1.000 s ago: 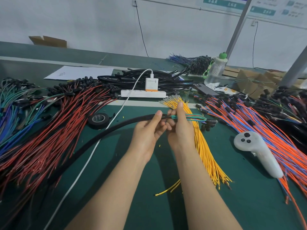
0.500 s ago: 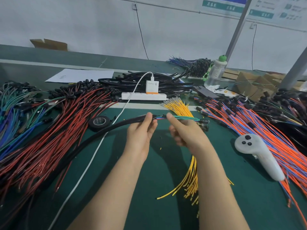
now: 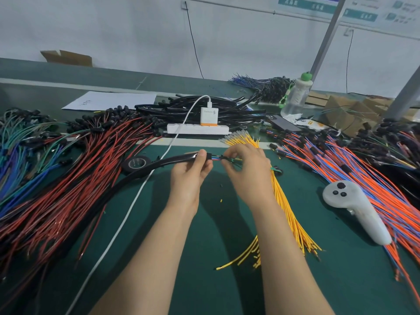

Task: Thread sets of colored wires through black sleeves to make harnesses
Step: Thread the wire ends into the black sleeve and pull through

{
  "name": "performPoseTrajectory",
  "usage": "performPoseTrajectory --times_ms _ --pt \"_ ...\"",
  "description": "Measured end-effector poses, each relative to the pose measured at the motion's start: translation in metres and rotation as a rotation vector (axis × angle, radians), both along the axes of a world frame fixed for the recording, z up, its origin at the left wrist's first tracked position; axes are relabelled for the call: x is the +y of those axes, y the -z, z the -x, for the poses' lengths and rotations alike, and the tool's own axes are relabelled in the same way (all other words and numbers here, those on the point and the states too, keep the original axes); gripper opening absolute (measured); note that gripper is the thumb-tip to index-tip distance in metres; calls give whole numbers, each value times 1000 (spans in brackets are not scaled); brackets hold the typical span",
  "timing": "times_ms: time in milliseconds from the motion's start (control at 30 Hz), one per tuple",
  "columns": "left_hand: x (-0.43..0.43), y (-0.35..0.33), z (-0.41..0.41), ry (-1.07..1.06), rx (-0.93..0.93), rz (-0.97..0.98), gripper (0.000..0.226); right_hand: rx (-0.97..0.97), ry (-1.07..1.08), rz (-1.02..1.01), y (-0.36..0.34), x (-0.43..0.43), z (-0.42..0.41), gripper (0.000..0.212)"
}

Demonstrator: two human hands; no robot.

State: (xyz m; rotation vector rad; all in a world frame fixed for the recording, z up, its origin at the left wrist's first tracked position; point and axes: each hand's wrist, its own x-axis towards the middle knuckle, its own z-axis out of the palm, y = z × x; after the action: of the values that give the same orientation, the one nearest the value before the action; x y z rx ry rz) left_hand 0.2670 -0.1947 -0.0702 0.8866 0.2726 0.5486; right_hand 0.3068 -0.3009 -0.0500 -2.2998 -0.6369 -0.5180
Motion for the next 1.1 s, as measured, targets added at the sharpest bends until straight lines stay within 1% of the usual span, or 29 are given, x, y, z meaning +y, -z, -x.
performPoseTrajectory --times_ms 200,367,500,733,833,967,1100 --pt "0 1 -2 -24 -7 -26 16 -75 -15 -1 0 4 2 5" --pt "0 2 -3 -36 -1 -26 15 -90 -112 -48 -1 5 5 10" --pt "0 3 -4 -43 3 -28 16 -50 -129 -66 0 5 4 6" --pt "0 4 -5 -53 -2 -49 17 65 -86 -24 1 7 4 5" --pt "0 6 -6 -70 3 -81 16 104 -46 13 0 10 7 7" --pt "0 9 -7 -94 20 -119 15 201 29 108 -2 15 9 17" --pt "-2 10 -8 -126 34 -177 16 167 103 290 -1 20 11 25"
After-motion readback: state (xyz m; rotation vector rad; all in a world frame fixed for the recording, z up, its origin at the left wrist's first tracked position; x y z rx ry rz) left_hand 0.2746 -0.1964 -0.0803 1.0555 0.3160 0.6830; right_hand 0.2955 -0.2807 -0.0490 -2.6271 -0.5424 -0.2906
